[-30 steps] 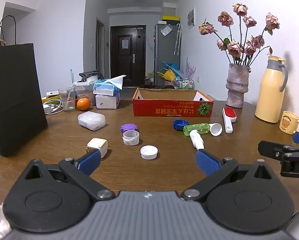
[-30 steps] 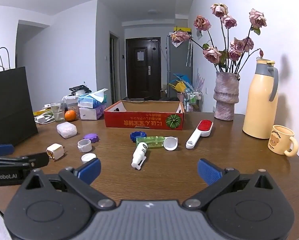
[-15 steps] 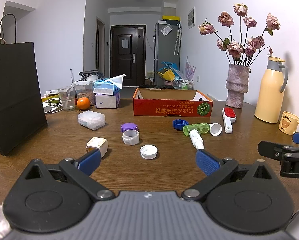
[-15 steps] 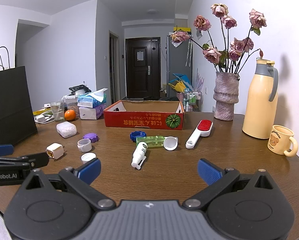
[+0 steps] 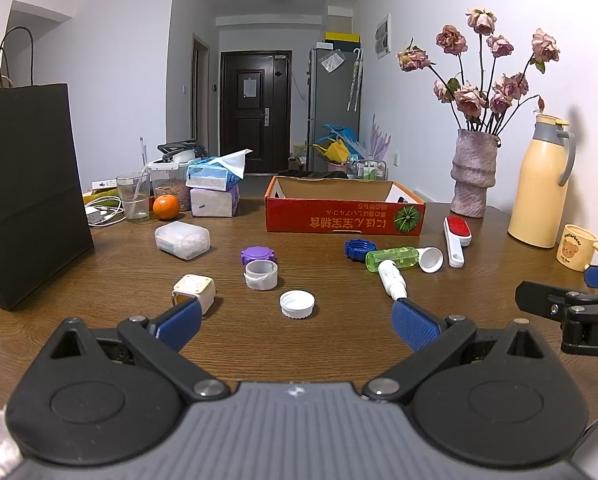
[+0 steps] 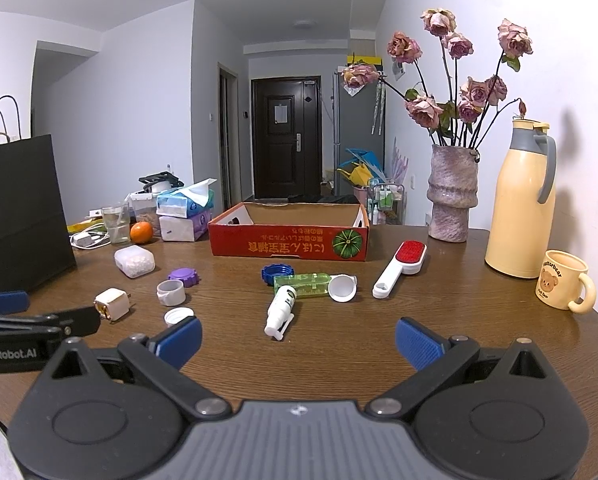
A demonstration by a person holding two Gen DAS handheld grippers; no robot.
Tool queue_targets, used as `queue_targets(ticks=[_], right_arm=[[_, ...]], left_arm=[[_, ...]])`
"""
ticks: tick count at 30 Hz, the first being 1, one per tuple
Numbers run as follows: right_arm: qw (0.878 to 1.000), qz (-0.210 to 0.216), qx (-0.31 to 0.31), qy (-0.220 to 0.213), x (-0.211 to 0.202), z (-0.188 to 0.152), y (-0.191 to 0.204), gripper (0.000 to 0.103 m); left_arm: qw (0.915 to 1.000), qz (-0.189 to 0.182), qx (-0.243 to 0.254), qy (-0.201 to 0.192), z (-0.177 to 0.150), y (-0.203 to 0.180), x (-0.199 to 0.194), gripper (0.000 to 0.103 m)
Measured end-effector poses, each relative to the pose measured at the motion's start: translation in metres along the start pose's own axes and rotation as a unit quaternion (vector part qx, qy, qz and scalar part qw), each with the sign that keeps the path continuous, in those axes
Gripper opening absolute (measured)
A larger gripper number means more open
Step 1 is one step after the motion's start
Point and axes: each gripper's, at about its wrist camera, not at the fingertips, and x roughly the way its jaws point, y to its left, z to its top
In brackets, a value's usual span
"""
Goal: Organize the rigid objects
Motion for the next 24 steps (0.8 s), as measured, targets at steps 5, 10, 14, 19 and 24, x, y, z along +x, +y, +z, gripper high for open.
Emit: queue_targets(ticks=[5, 10, 14, 19, 24], right_arm=[[1.000, 0.000, 0.000, 0.000, -0.0001, 0.0000, -0.0001, 0.103], [1.000, 0.000, 0.000, 0.000, -0.0003, -0.0001, 0.0000, 0.103], [1.000, 0.000, -0.001, 0.000, -0.0002, -0.0001, 0.0001, 0.103], [1.000, 0.000, 0.000, 0.000, 0.0001, -0.0002, -0.0001, 0.103], [1.000, -0.001, -0.002, 0.001, -0.0002, 0.0005, 0.0018, 0.103]], left_arm=[[1.0000, 0.000, 0.000, 0.000, -0.0007, -0.0002, 0.0000, 0.103], [1.0000, 0.000, -0.001, 0.000, -0.0007, 0.0000, 0.0000, 0.103], [1.0000, 0.000, -0.001, 0.000, -0.0008, 0.0000, -0.0001, 0.103], [1.0000, 0.000, -0.003, 0.000, -0.0002, -0.0019, -0.0001, 0.103], [1.0000, -0.001, -0.004, 0.000, 0.0007, -0.0013, -0.0007, 0.103]])
